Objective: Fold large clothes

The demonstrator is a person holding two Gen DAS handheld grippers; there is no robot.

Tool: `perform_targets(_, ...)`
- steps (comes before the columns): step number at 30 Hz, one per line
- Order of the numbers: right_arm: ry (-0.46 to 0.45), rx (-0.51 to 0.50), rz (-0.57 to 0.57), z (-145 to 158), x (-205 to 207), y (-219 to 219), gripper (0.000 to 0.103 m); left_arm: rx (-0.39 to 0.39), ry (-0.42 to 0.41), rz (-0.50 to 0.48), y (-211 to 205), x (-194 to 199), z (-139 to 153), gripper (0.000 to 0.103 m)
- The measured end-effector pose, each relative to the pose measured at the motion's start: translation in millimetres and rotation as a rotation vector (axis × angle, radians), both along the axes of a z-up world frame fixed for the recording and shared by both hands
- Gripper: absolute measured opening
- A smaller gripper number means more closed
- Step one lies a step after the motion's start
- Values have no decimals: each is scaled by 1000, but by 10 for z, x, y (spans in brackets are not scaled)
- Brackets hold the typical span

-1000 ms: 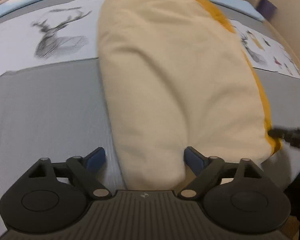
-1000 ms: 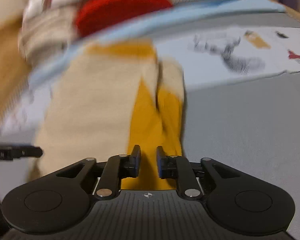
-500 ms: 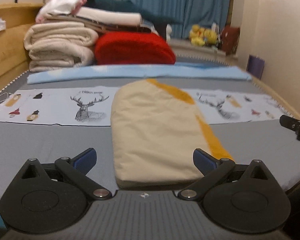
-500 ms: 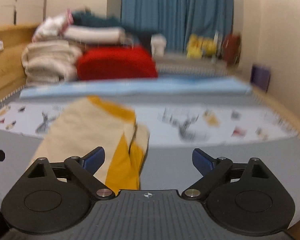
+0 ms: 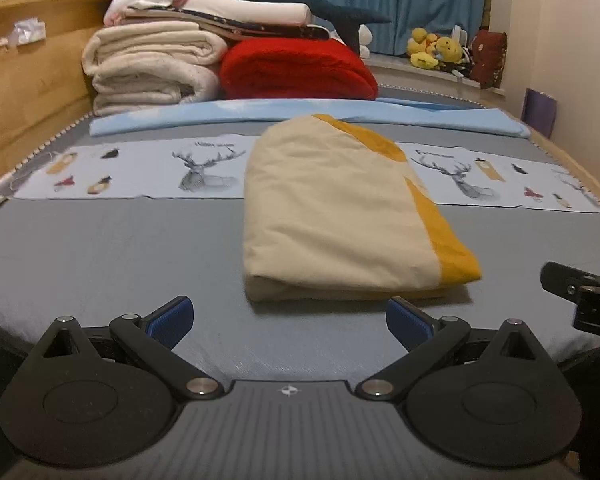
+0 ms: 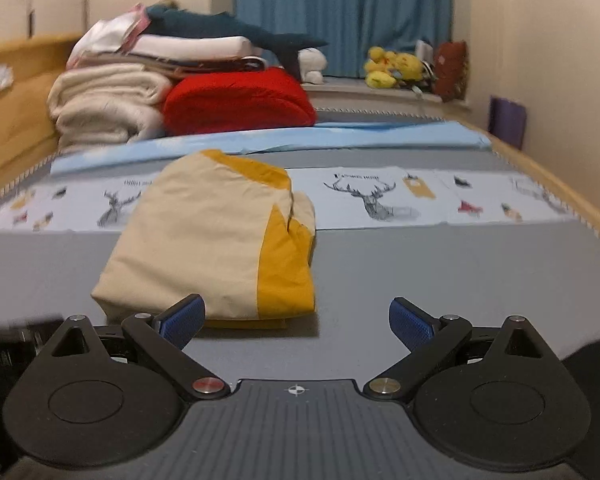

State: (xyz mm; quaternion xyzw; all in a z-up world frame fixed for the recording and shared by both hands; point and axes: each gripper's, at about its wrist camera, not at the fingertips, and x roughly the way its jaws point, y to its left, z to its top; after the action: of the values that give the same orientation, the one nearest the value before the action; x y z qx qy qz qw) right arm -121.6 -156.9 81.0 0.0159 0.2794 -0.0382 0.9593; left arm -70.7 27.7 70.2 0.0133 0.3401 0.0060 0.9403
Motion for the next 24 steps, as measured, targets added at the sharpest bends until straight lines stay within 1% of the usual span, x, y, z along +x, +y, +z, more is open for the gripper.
perform_targets(1, 4, -1, 2, -8, 21, 8, 98, -9, 6, 10, 19, 27, -9, 102)
perform_targets(3, 20, 36, 6, -34, 81, 17, 98, -30, 24, 25, 61, 94, -43, 102)
perform_targets(5, 30, 49, 9, -60, 120, 41, 98, -31, 33, 28, 69, 129, -53, 102)
perform_targets(9, 23, 34, 30, -71, 119, 126, 98, -27, 32, 21, 41, 140, -54, 102)
perform_targets(24, 16, 28, 39, -82, 125, 119, 98, -29, 55, 19, 13, 193, -119, 102)
